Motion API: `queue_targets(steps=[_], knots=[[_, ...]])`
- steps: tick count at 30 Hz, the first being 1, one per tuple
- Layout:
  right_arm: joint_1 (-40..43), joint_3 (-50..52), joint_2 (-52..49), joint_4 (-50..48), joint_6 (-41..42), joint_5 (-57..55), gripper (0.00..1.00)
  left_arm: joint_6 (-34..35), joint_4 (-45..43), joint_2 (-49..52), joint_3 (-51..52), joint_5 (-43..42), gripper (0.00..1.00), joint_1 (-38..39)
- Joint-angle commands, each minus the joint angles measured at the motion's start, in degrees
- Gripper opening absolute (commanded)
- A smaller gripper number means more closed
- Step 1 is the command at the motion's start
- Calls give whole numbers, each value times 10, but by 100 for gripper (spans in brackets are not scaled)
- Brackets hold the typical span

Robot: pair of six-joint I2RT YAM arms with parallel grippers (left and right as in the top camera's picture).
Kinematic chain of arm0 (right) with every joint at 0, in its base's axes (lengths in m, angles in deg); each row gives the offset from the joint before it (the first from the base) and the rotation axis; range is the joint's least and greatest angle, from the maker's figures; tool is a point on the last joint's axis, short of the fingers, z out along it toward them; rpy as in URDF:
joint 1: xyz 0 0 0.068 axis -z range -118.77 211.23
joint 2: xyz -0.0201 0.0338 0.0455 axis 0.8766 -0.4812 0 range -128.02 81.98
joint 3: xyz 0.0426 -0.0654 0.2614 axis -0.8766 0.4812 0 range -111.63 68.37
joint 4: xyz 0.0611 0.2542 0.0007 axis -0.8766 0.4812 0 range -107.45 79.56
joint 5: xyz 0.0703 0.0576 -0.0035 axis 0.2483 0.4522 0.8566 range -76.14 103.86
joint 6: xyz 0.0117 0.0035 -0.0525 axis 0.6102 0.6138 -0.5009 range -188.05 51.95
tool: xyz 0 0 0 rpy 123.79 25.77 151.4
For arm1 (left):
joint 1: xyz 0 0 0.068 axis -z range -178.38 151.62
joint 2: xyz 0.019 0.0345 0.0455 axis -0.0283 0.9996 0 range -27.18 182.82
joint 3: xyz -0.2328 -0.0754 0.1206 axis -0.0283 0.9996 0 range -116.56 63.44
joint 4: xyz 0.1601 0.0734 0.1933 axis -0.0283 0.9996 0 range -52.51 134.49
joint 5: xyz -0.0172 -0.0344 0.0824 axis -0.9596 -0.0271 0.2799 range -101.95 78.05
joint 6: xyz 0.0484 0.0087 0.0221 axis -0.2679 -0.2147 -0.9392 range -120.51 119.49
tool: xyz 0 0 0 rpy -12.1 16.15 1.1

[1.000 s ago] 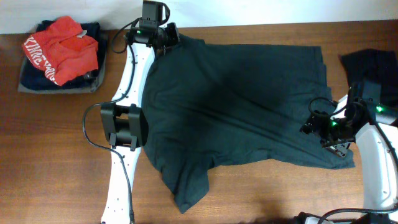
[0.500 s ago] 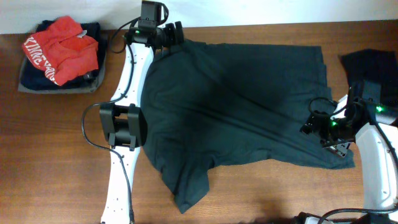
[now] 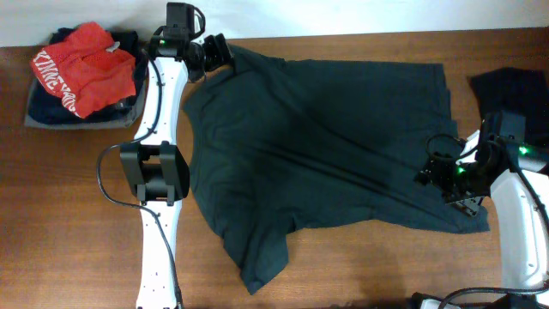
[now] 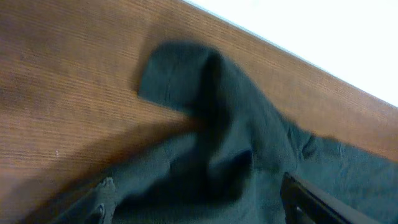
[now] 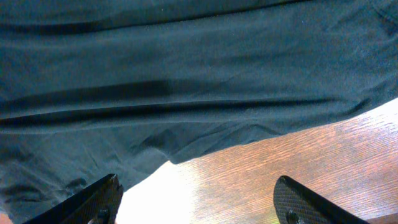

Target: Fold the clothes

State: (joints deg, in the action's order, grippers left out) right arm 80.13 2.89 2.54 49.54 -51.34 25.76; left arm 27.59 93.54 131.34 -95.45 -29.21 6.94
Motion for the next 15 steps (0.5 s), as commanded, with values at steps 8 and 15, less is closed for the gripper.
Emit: queue_targets(steps=[8,15], knots=[[-6,-3,-8,-16,0,-12,84,-30,145,1,-131,28,95,2],[-6,-3,-8,-39,0,-12,99,-46,244,1,-195,35,98,2]])
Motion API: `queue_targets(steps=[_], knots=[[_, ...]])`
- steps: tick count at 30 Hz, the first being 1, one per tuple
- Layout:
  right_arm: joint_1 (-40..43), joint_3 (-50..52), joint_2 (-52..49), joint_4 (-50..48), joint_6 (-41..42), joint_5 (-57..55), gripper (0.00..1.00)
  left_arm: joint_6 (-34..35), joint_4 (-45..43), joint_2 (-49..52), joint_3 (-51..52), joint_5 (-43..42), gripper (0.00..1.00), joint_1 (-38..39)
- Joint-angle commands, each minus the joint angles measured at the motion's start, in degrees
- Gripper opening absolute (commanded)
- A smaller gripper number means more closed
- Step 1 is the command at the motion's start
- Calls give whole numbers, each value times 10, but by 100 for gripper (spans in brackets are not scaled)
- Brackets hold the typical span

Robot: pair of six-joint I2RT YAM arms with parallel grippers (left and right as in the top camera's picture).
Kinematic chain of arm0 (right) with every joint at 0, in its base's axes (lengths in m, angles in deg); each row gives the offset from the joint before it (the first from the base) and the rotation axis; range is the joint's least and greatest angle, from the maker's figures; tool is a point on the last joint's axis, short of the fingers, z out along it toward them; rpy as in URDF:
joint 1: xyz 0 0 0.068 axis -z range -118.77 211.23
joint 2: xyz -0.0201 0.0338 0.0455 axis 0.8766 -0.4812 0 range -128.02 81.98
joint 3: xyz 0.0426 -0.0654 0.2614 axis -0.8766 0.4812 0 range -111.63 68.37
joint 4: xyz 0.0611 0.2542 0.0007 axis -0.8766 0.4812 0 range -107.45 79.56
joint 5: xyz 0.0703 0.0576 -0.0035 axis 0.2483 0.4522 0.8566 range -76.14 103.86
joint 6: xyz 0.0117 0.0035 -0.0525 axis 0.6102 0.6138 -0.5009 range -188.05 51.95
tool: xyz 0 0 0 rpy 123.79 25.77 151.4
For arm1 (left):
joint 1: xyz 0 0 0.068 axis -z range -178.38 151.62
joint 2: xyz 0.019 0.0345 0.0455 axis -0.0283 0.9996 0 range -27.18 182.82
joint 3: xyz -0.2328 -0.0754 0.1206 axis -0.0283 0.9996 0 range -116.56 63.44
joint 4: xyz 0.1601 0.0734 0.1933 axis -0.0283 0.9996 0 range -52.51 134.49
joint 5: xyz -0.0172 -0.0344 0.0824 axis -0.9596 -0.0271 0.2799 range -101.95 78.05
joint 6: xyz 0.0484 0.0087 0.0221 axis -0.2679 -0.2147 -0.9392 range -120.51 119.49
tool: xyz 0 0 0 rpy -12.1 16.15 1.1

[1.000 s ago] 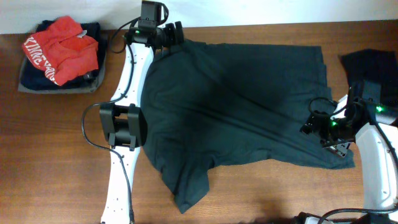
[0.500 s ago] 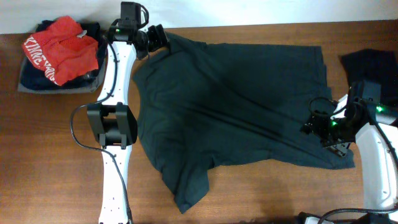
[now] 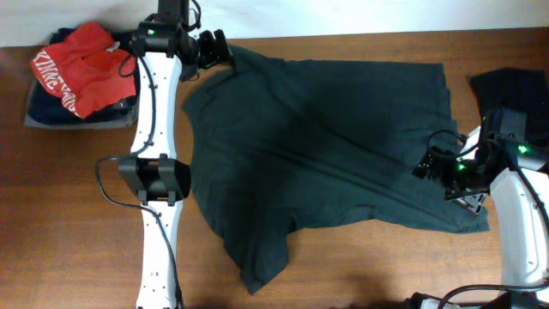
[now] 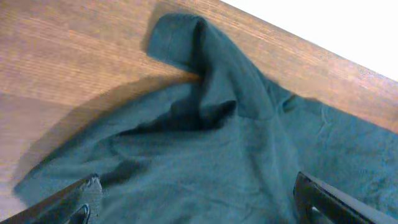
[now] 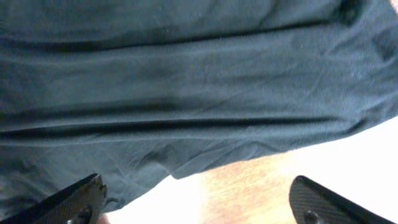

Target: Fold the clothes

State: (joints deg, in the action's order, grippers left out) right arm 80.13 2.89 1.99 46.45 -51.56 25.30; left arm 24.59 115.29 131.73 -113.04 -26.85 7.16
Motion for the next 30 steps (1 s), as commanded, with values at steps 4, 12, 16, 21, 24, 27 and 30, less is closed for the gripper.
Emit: queue_targets(steps=[4,12,16,21,24,27,30], knots=[[-5,-3,-2,-24,3,-7,99,-16,58,-3,-20,12,98,0],[-5,-3,-2,-44,3,-7,99,-16,78,-15,-22,13,97,0],[-5,-3,-2,-49,3,-7,99,-16,78,-20,-23,27,98,0],[-5,-3,-2,-66,3,-5,99,-12,71,-20,-22,27,99,1],[-5,-3,-2,-70,3,-5,99,-12,43,-19,-22,27,99,1],[-5,-3,-2,-67,3,-5,99,-12,-11,-19,-13,28,99,0],[-5,-3,-2,-62,3,-4,99,-12,-81,-14,6,31,99,-1]])
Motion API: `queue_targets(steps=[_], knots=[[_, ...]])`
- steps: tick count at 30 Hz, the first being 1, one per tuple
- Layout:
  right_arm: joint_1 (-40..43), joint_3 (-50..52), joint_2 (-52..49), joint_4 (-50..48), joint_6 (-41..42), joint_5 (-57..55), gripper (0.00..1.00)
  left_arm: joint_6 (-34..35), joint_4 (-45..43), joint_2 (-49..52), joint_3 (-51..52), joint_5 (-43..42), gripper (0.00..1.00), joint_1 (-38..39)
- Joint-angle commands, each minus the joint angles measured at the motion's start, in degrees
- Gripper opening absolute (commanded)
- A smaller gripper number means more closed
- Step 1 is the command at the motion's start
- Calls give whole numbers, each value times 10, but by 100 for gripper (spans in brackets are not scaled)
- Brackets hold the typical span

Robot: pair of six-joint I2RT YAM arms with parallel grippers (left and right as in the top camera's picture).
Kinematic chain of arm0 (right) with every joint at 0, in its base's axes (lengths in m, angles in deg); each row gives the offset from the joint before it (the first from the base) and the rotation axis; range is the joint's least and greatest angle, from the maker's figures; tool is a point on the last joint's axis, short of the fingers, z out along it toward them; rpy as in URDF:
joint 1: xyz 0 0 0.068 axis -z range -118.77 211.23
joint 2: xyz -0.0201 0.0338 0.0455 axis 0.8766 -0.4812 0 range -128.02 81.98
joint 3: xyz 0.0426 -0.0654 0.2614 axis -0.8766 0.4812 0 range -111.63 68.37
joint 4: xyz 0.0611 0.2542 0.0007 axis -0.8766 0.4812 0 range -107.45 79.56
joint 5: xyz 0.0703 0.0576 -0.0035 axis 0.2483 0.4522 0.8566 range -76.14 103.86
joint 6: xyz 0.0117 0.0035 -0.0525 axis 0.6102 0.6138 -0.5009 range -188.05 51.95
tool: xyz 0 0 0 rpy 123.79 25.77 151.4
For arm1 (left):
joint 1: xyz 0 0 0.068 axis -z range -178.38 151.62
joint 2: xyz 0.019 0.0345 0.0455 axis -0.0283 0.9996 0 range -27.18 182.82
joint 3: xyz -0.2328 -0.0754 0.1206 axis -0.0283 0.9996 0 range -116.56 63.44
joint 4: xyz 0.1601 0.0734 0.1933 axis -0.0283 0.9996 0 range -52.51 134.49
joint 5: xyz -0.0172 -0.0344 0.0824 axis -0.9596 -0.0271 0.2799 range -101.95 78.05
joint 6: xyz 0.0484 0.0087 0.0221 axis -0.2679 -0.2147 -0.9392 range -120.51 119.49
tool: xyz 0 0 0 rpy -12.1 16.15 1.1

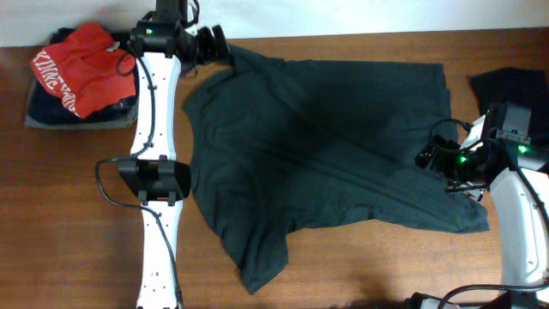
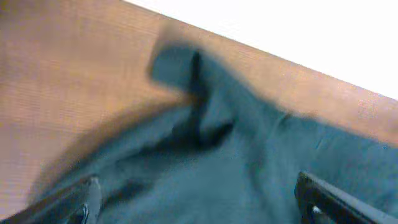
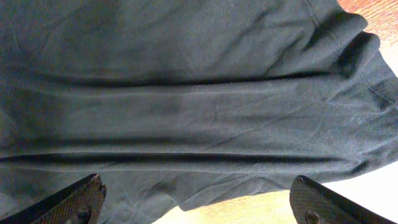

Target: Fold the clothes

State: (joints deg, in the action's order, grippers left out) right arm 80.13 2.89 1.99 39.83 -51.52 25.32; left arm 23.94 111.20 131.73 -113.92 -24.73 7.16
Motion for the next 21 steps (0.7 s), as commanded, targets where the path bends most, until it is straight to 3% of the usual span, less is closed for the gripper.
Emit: queue_targets(steps=[1,7,11,16,21], knots=[[-5,-3,-2,7,2,-5,99,-5,-64,-12,26,10,99,-1],[-5,-3,-2,26,2,-5,99,21,-235,17,112,1,98,3],[-5,-3,-2,43,2,-5,99,29,-304,31,144,6,98,3],[-5,-3,-2,58,2,-5,99,21,-336,43,154,22,98,2],[-5,-3,-2,62,2,-5,99,-43,-311,51,154,44,93,0]])
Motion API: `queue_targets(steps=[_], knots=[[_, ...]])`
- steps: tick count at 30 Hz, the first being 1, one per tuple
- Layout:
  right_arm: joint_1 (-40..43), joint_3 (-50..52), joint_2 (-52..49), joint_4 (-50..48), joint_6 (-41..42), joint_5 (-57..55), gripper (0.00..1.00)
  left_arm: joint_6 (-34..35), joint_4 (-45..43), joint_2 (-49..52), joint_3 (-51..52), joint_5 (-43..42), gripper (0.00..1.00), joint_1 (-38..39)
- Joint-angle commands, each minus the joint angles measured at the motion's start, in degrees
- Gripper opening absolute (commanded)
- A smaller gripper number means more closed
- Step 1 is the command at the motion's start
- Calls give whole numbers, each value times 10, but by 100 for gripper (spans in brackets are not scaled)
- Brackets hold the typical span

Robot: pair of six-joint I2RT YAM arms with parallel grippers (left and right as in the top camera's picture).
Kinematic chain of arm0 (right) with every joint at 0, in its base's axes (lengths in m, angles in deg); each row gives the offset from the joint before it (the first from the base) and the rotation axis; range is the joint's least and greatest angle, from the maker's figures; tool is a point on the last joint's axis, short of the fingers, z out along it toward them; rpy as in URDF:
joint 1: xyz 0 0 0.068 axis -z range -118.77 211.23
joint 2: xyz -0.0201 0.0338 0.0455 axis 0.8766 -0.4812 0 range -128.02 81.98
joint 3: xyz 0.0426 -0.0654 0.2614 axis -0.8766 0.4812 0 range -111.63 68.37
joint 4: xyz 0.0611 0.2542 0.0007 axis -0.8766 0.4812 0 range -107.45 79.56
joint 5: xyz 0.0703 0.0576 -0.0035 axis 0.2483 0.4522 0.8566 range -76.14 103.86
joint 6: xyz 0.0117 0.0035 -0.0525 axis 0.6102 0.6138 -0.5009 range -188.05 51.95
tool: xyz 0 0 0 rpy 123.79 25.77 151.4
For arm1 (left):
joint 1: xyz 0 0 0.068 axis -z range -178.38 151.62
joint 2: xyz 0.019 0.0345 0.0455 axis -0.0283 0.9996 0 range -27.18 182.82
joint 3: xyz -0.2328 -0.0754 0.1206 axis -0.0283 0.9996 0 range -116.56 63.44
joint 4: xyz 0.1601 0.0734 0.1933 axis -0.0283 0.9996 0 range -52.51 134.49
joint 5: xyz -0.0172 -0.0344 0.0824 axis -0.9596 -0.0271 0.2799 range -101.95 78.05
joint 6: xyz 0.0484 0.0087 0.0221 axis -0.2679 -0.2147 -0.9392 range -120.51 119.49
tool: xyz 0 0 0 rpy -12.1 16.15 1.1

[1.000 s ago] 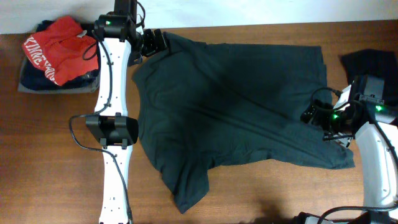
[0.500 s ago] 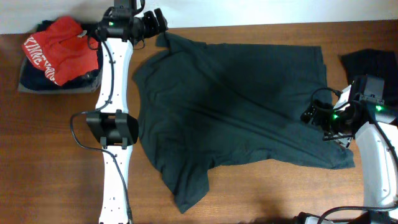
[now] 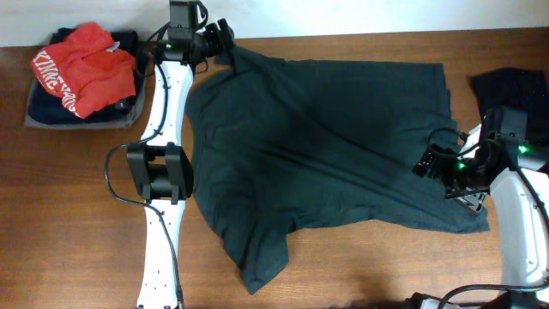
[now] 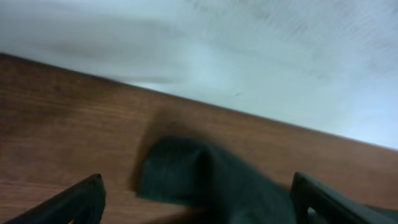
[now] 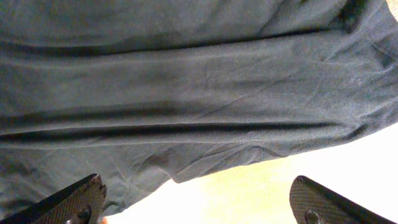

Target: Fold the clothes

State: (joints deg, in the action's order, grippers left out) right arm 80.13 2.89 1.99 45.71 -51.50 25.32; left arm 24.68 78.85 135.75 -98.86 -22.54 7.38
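Note:
A dark green T-shirt lies spread flat across the table, its hem to the right and a sleeve pointing to the front left. My left gripper stands open at the shirt's far left corner, beside the collar. In the left wrist view the folded sleeve tip lies between the wide-apart fingers. My right gripper hovers open over the shirt's right hem. In the right wrist view the hem edge runs between its fingertips, with nothing held.
A stack of folded clothes with a red garment on top sits at the far left corner. A dark garment lies at the right edge. Bare wooden table spreads on the left and along the front.
My left gripper has shifted right and tilted up, so the wall now fills its view. My right gripper has moved slightly left and toward the front along the hem. Both stay open.
My left gripper stayed open near the shirt's far left corner throughout, shifting a little each time. My right gripper hovered open over the right hem, drew toward the right edge, and now sits back over the hem. The shirt has not moved.

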Motion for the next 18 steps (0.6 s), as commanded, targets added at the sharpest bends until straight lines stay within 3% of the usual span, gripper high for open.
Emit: queue_targets(steps=[1,4,11,18], knots=[[-5,-3,-2,3,2,-5,99,-63,22,11,3,34,92,-3],[-5,-3,-2,1,2,-5,99,-98,45,11,3,76,89,-4],[-5,-3,-2,-1,2,-5,99,-112,73,14,10,96,68,-3],[-5,-3,-2,-1,2,-5,99,-112,76,38,10,92,67,-2]])
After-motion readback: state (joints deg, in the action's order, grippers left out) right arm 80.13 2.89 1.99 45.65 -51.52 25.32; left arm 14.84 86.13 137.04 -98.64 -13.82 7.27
